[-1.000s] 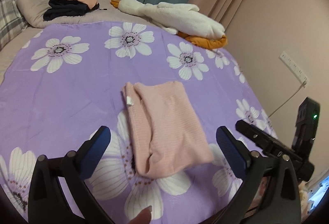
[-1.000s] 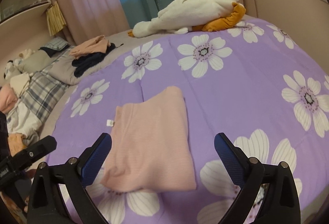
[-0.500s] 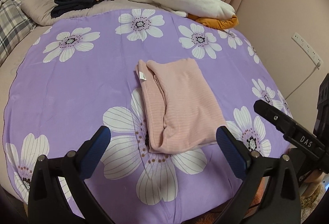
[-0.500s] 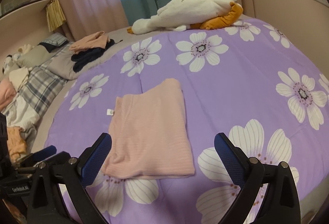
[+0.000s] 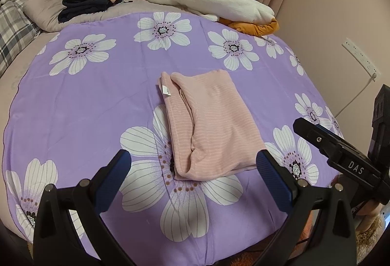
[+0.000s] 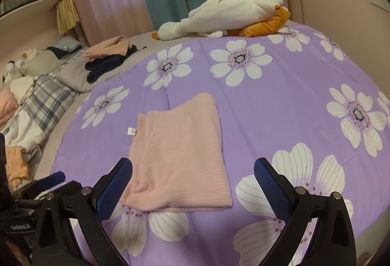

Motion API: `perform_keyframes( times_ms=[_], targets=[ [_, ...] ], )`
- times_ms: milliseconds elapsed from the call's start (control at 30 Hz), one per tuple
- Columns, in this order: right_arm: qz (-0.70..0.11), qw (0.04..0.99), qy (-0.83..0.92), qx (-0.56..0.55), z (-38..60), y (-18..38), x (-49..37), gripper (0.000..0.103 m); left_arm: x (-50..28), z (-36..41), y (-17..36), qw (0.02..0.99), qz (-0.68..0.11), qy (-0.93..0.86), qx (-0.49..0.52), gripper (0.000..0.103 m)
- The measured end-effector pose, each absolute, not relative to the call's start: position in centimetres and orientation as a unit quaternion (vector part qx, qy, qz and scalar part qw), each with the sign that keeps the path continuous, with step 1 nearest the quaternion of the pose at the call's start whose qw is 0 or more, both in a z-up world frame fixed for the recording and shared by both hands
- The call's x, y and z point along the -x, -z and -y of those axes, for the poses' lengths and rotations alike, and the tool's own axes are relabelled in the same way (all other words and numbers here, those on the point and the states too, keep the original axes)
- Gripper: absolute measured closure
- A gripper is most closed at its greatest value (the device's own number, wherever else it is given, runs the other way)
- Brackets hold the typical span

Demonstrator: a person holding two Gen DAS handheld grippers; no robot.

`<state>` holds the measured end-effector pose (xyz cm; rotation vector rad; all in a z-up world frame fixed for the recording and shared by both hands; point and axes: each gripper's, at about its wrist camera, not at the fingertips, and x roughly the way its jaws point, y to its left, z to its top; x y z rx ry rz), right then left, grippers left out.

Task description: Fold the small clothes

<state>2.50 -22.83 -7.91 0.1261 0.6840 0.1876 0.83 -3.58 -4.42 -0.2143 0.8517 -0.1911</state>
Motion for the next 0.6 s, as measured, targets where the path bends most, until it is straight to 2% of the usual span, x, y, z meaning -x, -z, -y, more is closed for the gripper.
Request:
perform_keyframes(
  times_ms=[600],
  targets=[
    [-0.339, 0.935, -0.086, -0.062, 23.55, 7.94, -2.70, 0.004, -0.69, 4.38, 4.75, 0.899, -0.416, 0.099, 0.096, 0.001]
  ],
)
